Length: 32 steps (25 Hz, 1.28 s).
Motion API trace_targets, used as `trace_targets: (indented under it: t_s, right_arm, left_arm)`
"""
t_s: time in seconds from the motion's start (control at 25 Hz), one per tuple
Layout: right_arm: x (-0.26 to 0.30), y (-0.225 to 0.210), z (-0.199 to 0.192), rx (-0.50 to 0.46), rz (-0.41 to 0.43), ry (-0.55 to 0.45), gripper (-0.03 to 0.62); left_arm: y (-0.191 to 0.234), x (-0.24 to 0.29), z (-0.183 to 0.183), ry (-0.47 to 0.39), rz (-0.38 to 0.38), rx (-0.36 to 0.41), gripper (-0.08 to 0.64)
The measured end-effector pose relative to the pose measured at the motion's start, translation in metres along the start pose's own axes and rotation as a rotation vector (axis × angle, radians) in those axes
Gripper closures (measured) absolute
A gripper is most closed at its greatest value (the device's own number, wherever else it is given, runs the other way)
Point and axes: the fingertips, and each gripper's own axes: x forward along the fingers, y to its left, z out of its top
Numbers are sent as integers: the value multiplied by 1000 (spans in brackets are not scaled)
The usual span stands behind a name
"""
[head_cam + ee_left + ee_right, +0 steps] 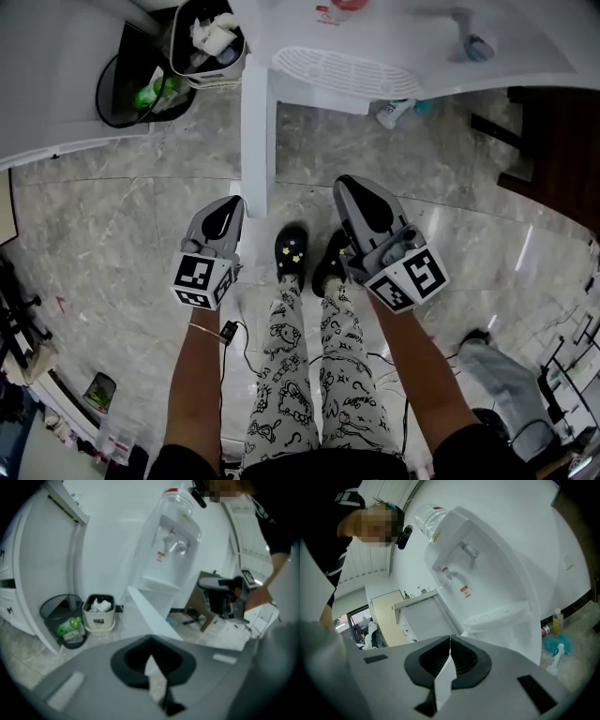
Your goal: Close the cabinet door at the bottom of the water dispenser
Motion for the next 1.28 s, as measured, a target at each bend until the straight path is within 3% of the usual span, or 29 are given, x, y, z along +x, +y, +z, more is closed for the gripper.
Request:
trace_targets:
  t_s: [0.32, 0.44, 0.6, 0.72, 1.12, 1.28]
  right_arm:
    - [-30, -47, 7, -14, -64, -38, 575]
    - [-35, -65, 5, -38, -86, -29, 575]
    - [-27, -87, 9, -148, -60, 8, 575]
    - [-26, -104, 18, -156, -65, -14, 575]
    - [-40, -137, 14, -118, -87, -37, 575]
    - [-37, -137, 12, -137, -70, -15, 575]
  left_arm:
    - [-64, 48, 22, -45, -105, -36, 565]
    - [-88, 70, 34, -42, -165, -4, 565]
    - [-114, 99, 50, -48, -229, 40, 565]
    - [-127, 118, 60, -51, -261, 64, 565]
    - [-150, 171, 93, -81, -299, 102, 565]
    - [-156, 190, 101, -59, -305, 185, 565]
